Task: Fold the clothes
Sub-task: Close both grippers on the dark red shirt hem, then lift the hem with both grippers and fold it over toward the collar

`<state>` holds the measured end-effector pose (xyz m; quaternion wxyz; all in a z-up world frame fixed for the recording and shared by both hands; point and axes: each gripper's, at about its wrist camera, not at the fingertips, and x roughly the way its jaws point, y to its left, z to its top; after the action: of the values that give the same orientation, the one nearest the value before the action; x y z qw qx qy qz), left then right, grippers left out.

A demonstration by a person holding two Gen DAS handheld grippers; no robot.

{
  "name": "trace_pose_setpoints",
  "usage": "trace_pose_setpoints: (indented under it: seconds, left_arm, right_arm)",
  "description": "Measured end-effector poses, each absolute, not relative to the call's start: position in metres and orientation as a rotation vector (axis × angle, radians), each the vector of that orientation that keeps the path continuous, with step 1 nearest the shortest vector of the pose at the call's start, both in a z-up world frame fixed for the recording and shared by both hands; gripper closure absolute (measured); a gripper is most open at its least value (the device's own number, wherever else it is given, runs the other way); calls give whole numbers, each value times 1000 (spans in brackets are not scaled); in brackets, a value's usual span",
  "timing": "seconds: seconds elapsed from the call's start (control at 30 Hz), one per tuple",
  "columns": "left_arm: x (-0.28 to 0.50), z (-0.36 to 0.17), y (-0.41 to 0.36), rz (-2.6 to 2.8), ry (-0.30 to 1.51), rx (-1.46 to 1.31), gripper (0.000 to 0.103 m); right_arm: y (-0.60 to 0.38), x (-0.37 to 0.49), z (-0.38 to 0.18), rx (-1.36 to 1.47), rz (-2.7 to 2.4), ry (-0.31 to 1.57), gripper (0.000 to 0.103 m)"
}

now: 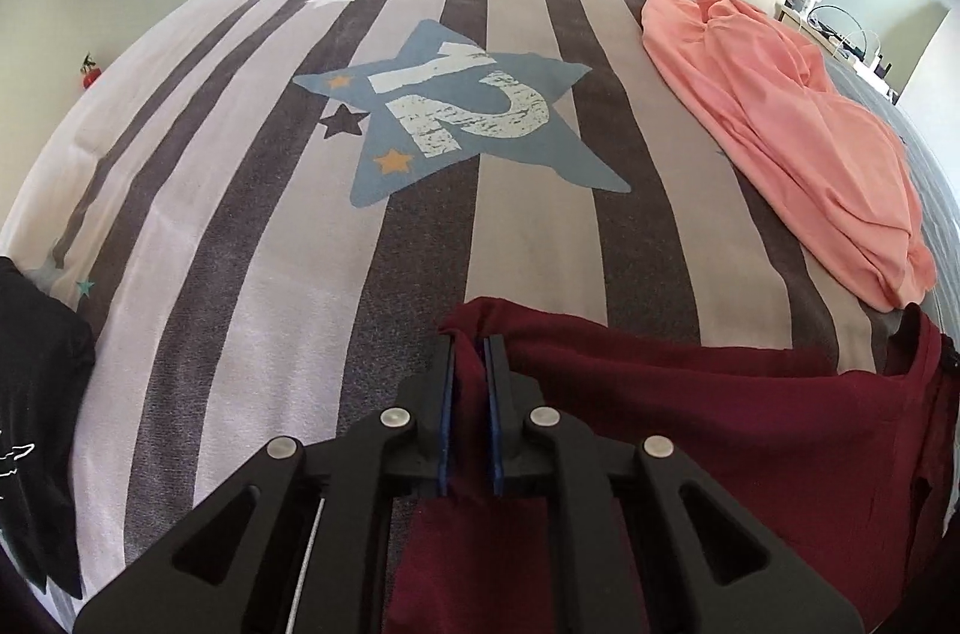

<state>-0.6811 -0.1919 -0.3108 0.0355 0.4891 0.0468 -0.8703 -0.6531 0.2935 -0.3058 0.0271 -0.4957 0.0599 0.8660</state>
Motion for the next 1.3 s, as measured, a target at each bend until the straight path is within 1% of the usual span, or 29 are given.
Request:
trace_pose_setpoints:
  seconds: [0.07, 0.17, 0.2, 0.27, 0.33, 0.4, 0.53, 0.77, 0.9, 1.1, 1.3]
  left_arm:
    - [-684, -313, -192, -2666, 163, 1521, 95]
    - [-685, -314, -187, -2659, 118, 1532, 95]
    - [-685, -315, -185, -2657, 102, 1535, 96]
    - [-683, -312, -182, -2672, 58, 1525, 98]
    - [-678, -305, -181, -2694, 39, 1486, 99]
    - [-670, -291, -181, -2732, 28, 1429, 99]
    - [-651, -257, -185, -2804, 41, 1338, 99]
    - [-613, -201, -196, -2887, 116, 1210, 99]
    - [-572, -179, -198, -2918, 101, 1146, 99]
    - [-495, -158, -204, -2957, 115, 1003, 99]
    - [-393, -163, -214, -3006, 109, 829, 99]
  right_arm:
    - [292, -657, -307, -1548, 2675, 169, 89]
    - [290, -660, -310, -1561, 2674, 173, 88]
    - [289, -661, -311, -1566, 2671, 162, 88]
    - [287, -663, -312, -1571, 2668, 129, 94]
    - [288, -659, -307, -1540, 2678, 126, 96]
    - [289, -655, -302, -1509, 2688, 125, 97]
    - [289, -639, -276, -1407, 2731, 188, 97]
    - [294, -604, -227, -1287, 2808, 253, 97]
    - [294, -574, -200, -1211, 2841, 280, 97]
    - [294, -511, -174, -1084, 2912, 296, 97]
    - [288, -418, -161, -903, 3032, 275, 97]
